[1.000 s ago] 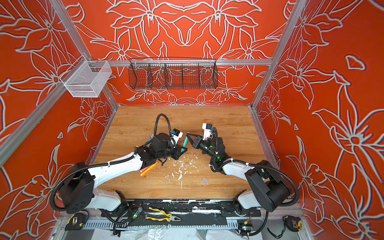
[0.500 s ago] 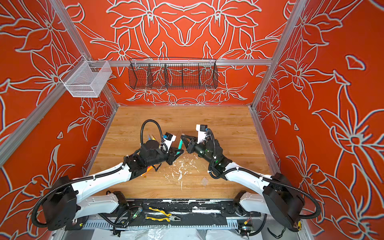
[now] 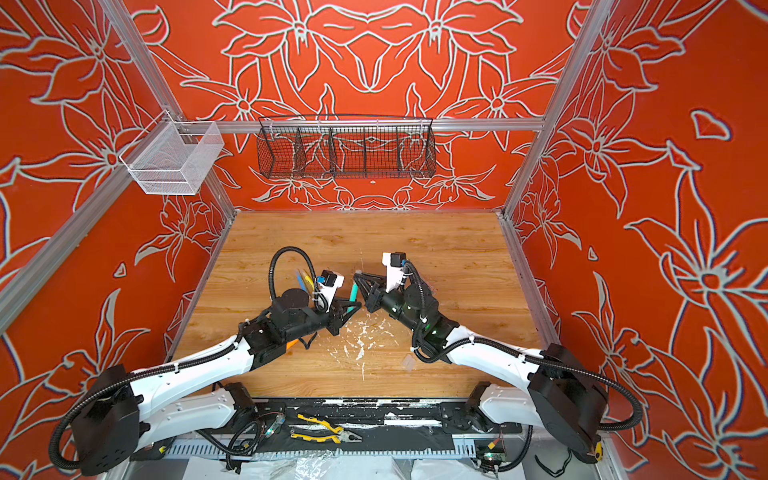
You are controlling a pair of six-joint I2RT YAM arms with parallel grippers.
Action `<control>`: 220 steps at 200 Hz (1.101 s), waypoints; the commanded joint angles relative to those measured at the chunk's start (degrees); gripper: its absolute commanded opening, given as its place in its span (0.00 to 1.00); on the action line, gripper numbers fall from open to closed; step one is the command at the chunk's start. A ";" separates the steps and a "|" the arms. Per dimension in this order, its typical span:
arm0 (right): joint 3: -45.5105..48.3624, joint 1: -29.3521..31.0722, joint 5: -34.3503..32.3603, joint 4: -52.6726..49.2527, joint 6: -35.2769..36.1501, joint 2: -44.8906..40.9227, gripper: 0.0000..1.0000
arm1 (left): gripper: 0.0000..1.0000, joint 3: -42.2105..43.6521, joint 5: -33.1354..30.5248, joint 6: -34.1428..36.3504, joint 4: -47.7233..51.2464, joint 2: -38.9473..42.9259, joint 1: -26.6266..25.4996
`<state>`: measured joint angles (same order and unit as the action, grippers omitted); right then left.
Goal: Insert the pens into the pen caps
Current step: 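Press the cap down over the green marker with the right gripper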
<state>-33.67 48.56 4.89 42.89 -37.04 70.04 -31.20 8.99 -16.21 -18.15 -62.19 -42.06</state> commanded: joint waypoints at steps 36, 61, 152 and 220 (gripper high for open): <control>1.38 4.38 2.40 0.10 2.28 -0.47 0.08 | 0.00 3.58 -11.88 -2.35 -10.95 4.49 1.83; 1.35 4.53 1.53 -0.37 2.58 -0.83 0.27 | 0.00 3.56 -11.34 -1.97 -11.28 4.30 1.85; -1.49 4.44 -11.54 -17.63 4.42 -14.75 0.64 | 0.00 2.04 -3.48 2.01 -12.61 0.09 1.29; -10.66 4.44 -15.75 -32.81 4.61 -14.92 0.62 | 0.00 -0.76 0.09 7.01 -10.33 -2.36 -2.95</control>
<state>-41.82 53.01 -7.92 17.12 -32.97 54.02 -30.44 7.40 -11.90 -27.73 -64.05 -43.70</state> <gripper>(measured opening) 0.614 0.146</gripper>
